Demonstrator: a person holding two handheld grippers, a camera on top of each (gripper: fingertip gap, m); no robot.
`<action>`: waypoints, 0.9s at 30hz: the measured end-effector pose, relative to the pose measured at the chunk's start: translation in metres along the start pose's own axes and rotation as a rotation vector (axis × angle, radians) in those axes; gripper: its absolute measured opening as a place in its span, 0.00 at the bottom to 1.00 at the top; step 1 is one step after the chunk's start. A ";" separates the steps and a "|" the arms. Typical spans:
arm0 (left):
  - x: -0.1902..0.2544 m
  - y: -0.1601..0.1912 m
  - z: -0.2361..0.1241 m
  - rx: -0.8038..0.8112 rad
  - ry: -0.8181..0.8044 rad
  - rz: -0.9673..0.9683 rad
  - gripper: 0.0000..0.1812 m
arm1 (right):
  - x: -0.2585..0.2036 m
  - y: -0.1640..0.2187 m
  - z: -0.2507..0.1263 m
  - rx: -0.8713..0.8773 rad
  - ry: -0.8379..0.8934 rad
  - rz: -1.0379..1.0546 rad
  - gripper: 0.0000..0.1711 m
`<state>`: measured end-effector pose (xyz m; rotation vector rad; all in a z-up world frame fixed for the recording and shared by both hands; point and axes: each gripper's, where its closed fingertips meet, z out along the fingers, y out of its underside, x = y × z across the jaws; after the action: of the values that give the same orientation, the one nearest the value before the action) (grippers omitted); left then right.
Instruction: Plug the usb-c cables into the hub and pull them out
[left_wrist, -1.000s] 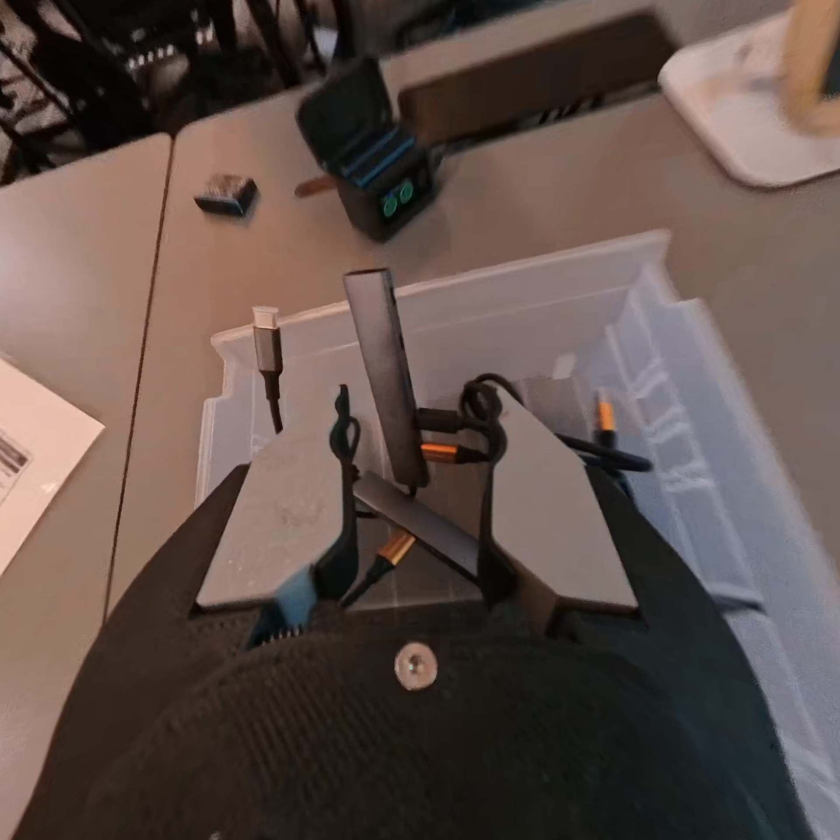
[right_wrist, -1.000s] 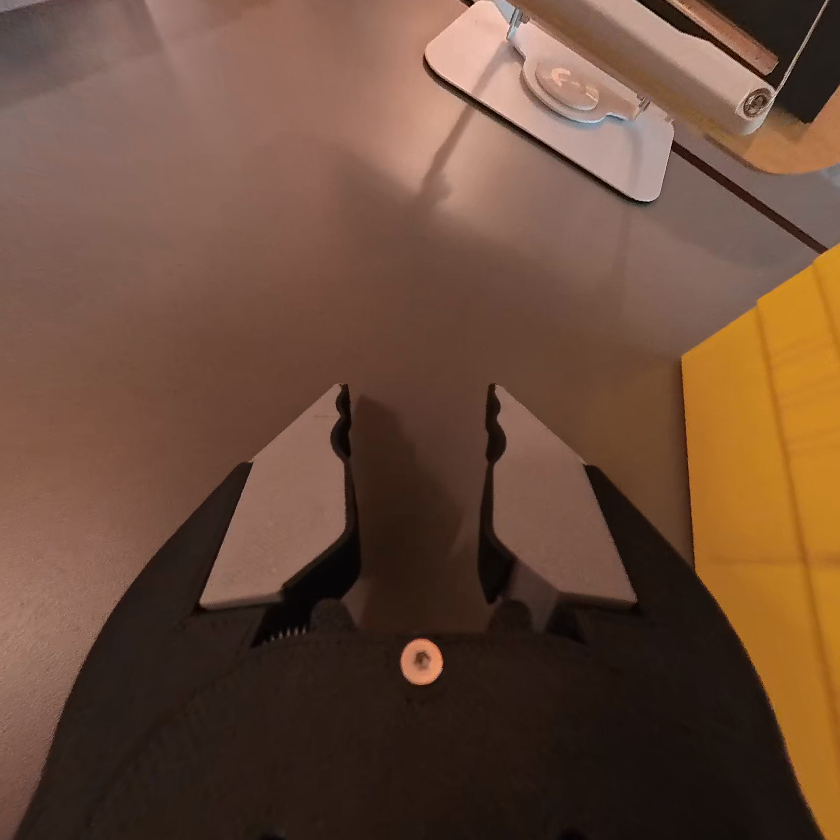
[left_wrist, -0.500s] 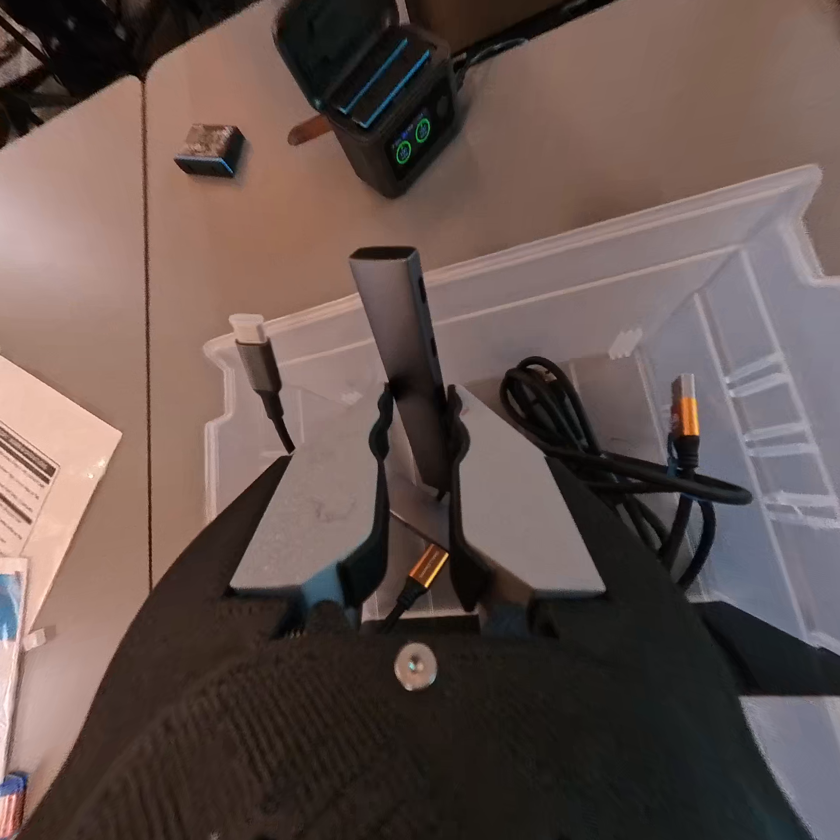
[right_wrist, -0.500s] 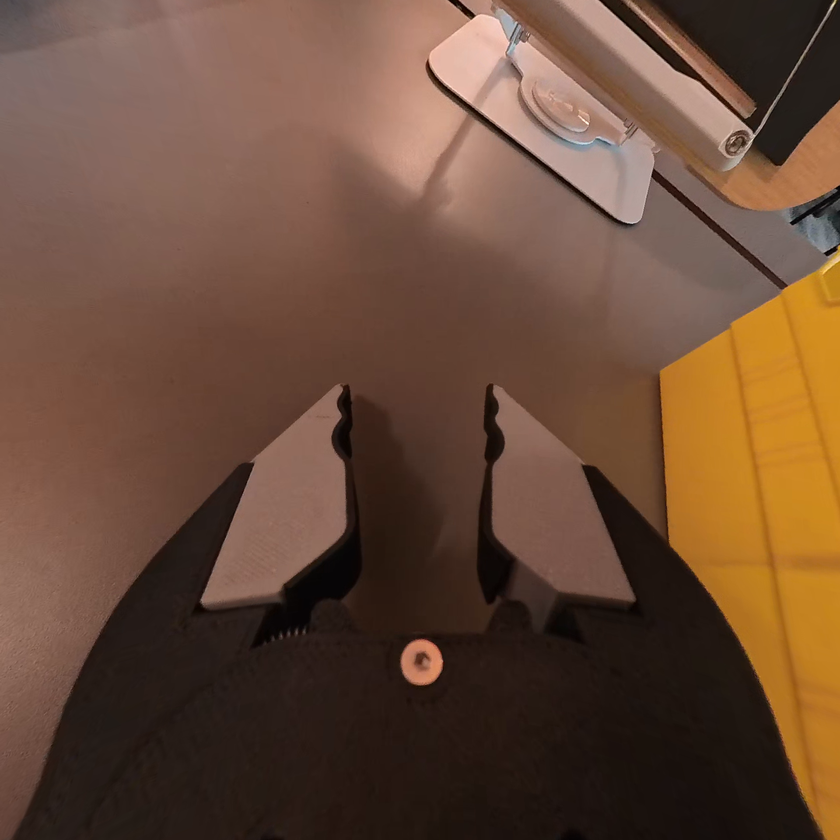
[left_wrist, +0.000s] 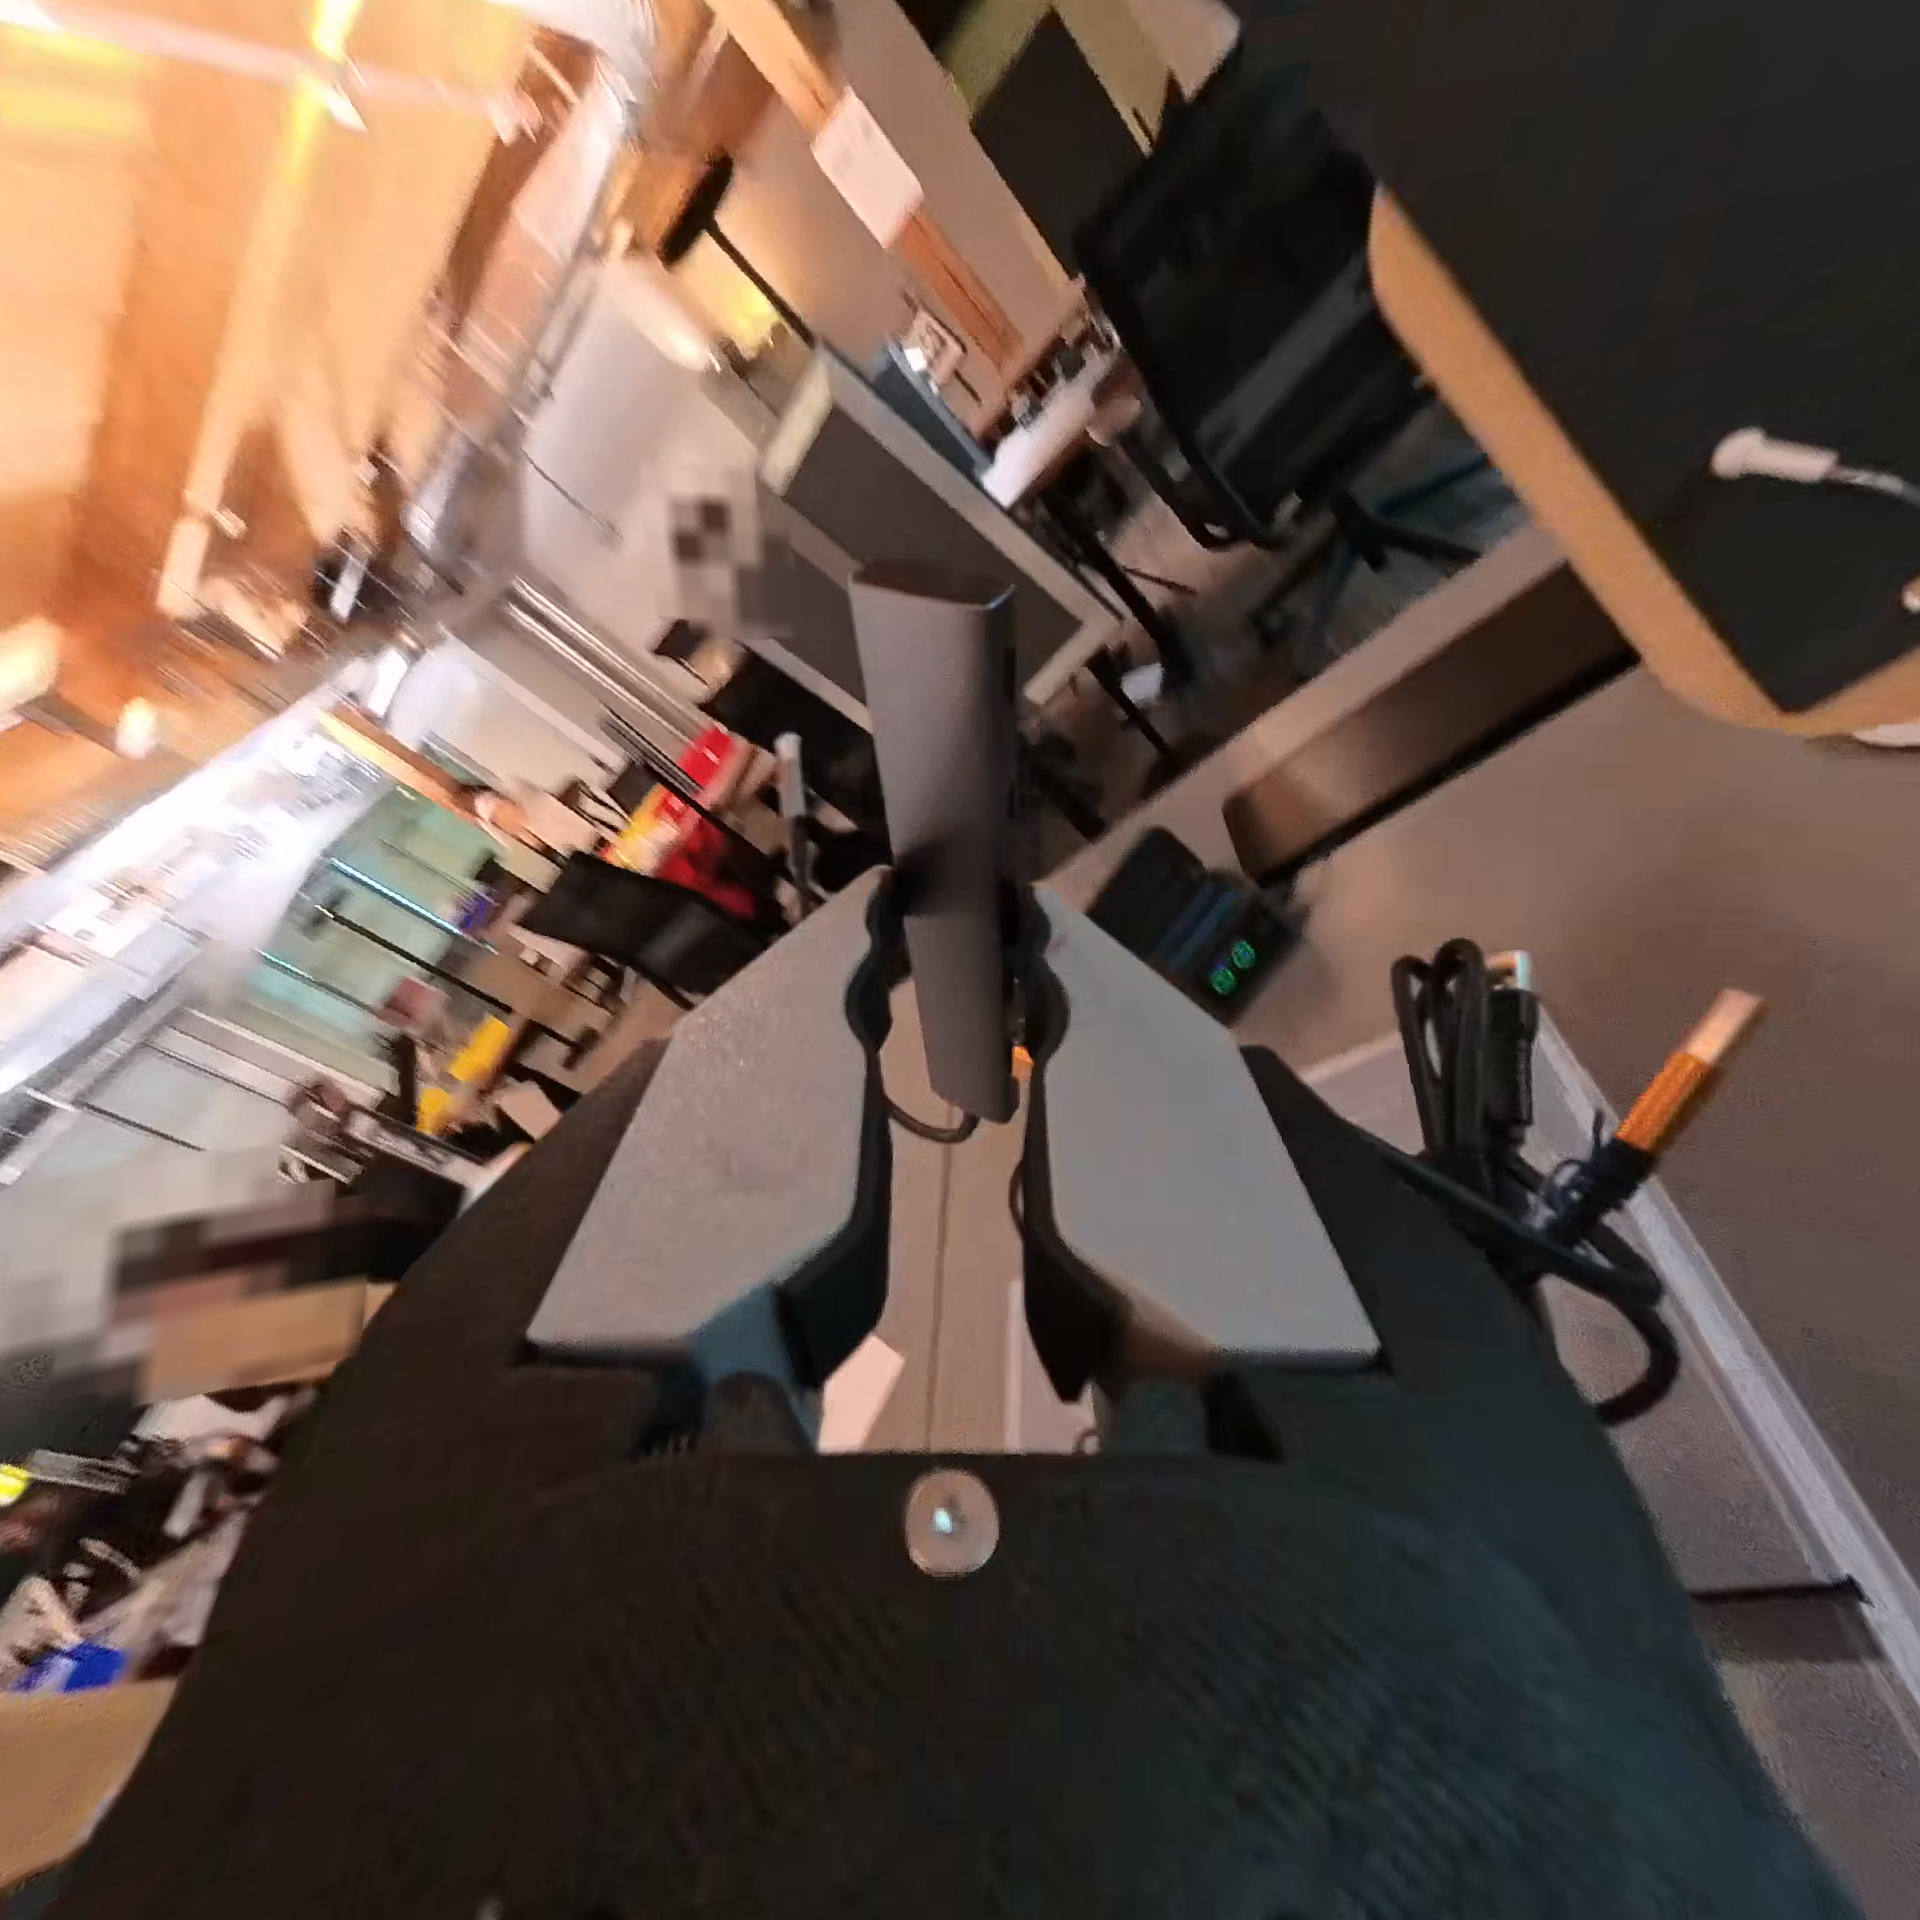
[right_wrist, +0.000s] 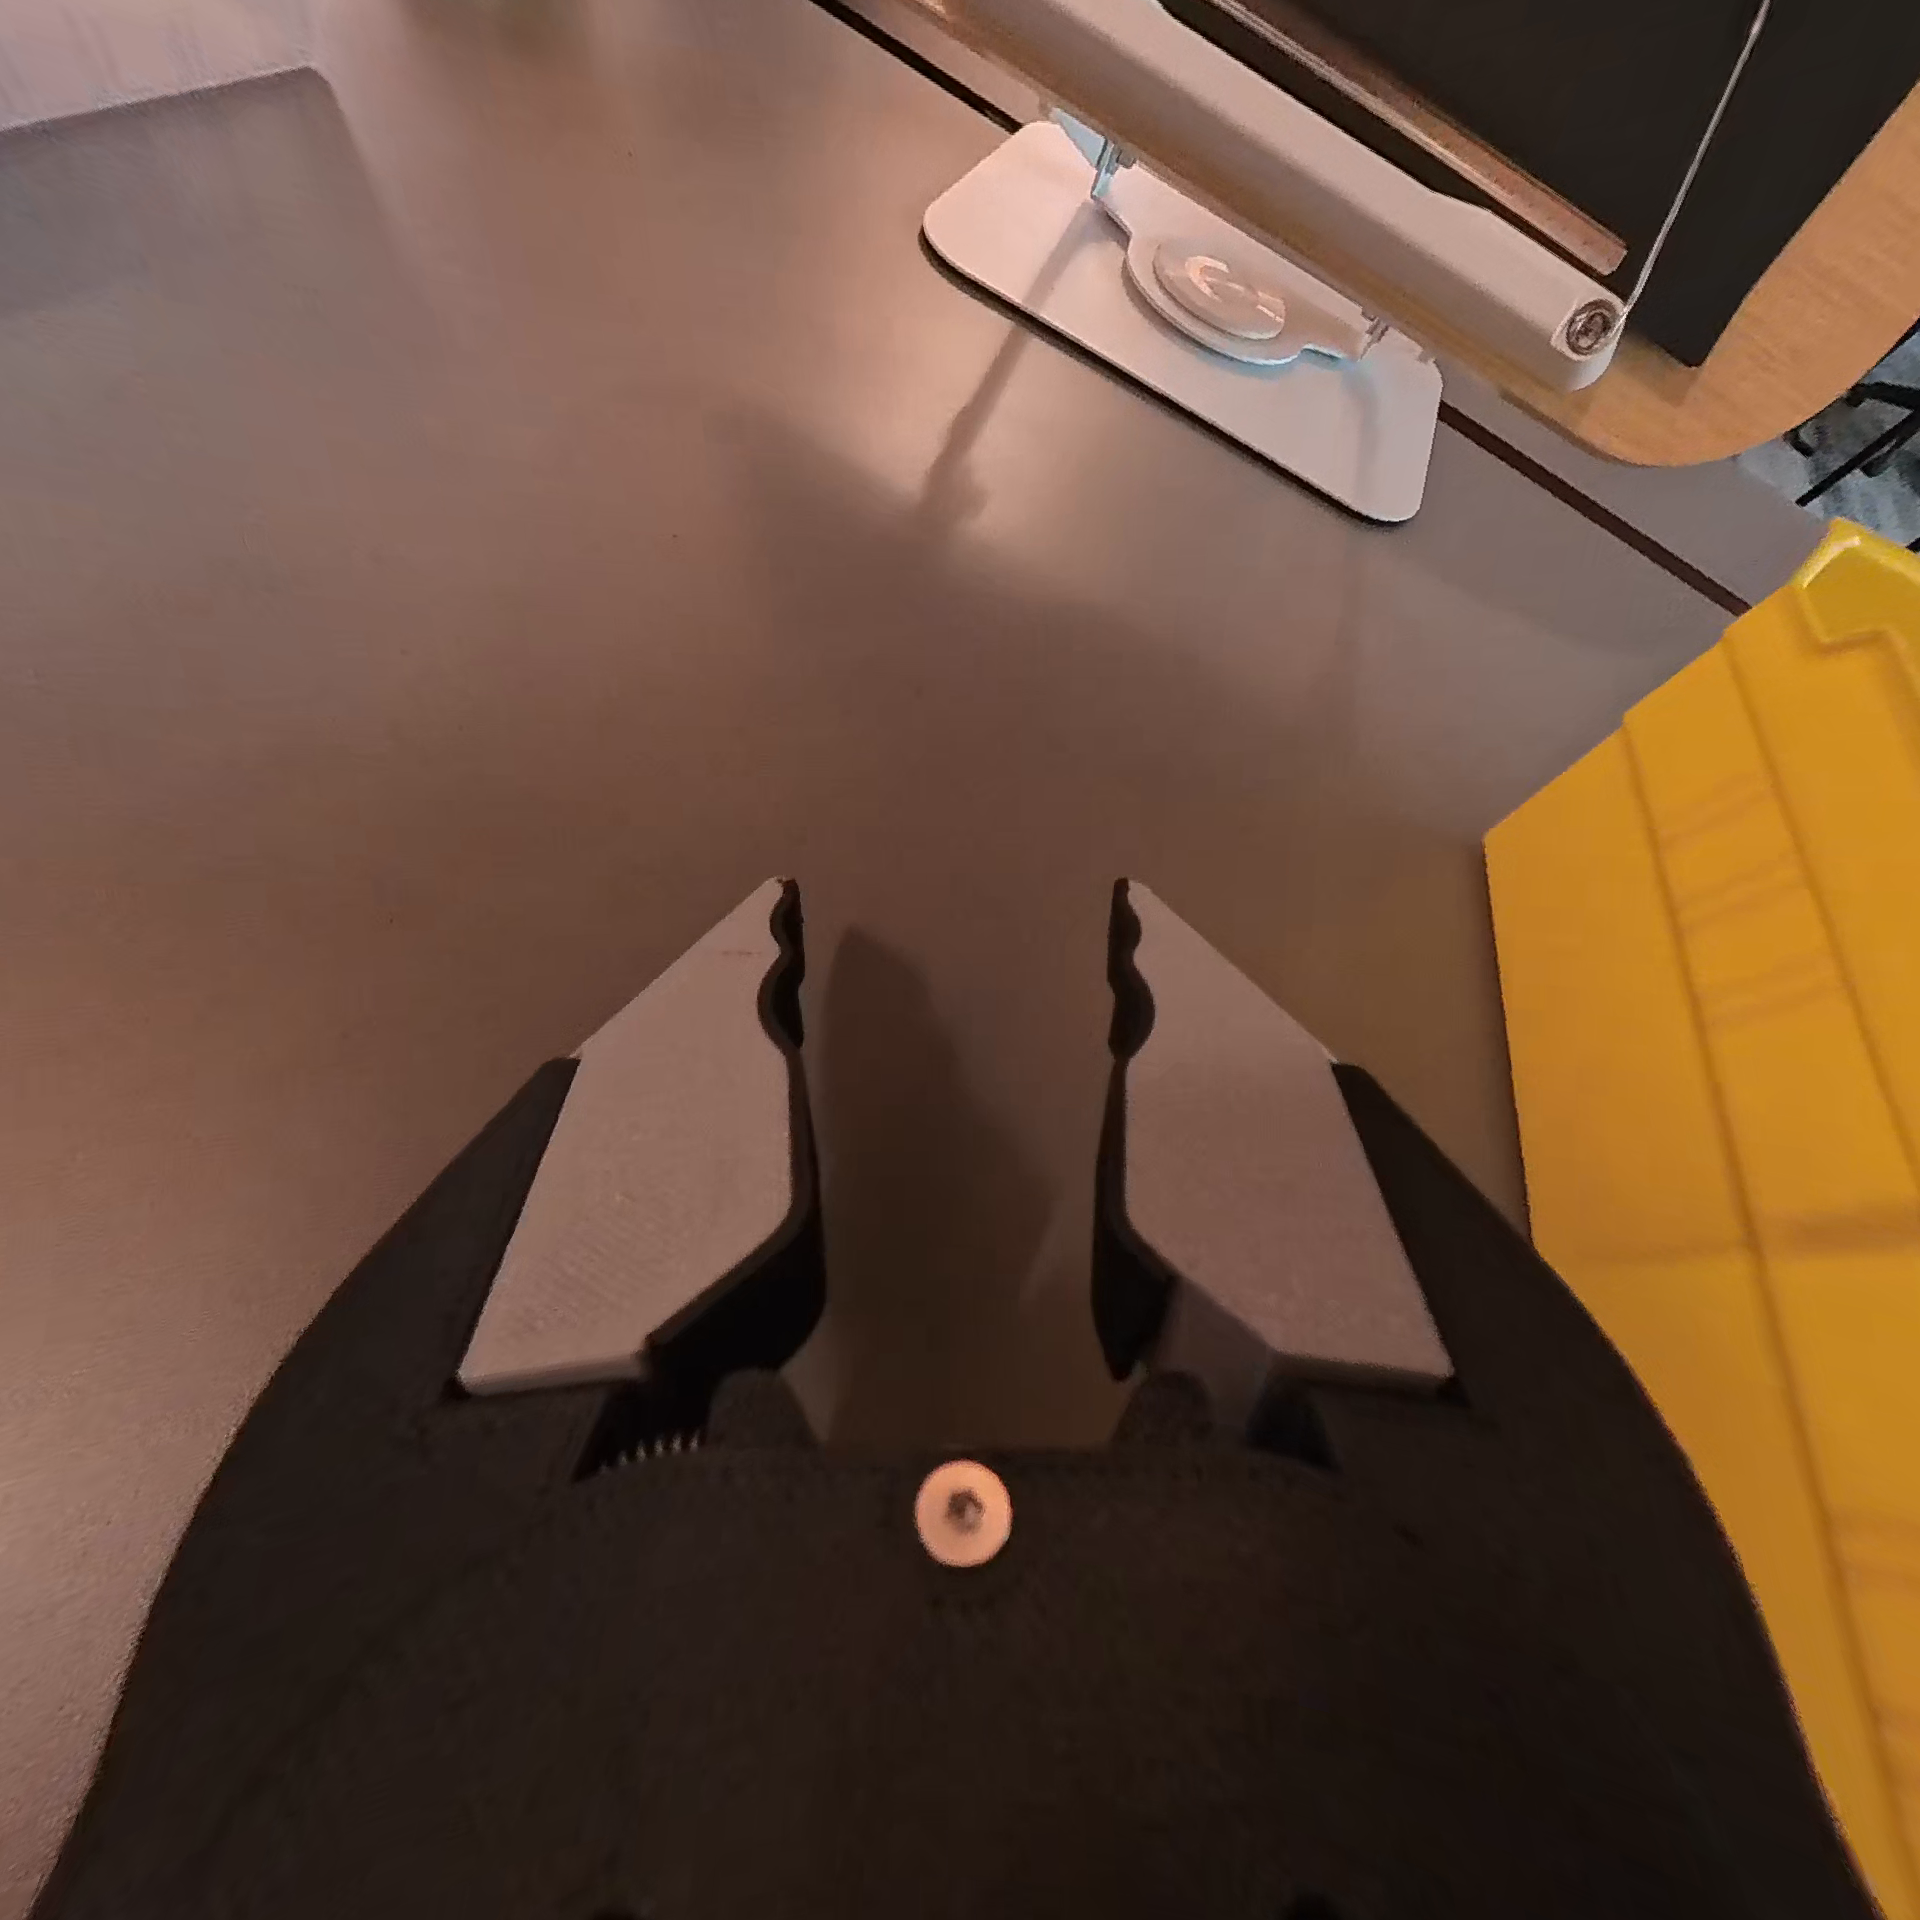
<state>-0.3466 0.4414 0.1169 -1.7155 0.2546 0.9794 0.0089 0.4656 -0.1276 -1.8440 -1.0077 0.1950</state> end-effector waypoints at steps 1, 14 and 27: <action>-0.002 -0.013 -0.008 0.029 -0.019 0.026 0.11 | 0.000 0.000 0.000 0.002 0.004 -0.004 0.33; 0.025 -0.131 -0.095 0.312 0.012 0.026 0.11 | 0.001 -0.003 -0.003 0.030 -0.005 0.016 0.33; 0.110 -0.143 -0.104 0.361 0.169 -0.053 0.11 | 0.001 -0.008 -0.007 0.073 -0.048 0.054 0.34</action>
<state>-0.1401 0.4380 0.1454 -1.4644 0.4649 0.7003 0.0087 0.4629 -0.1173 -1.8086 -0.9722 0.3054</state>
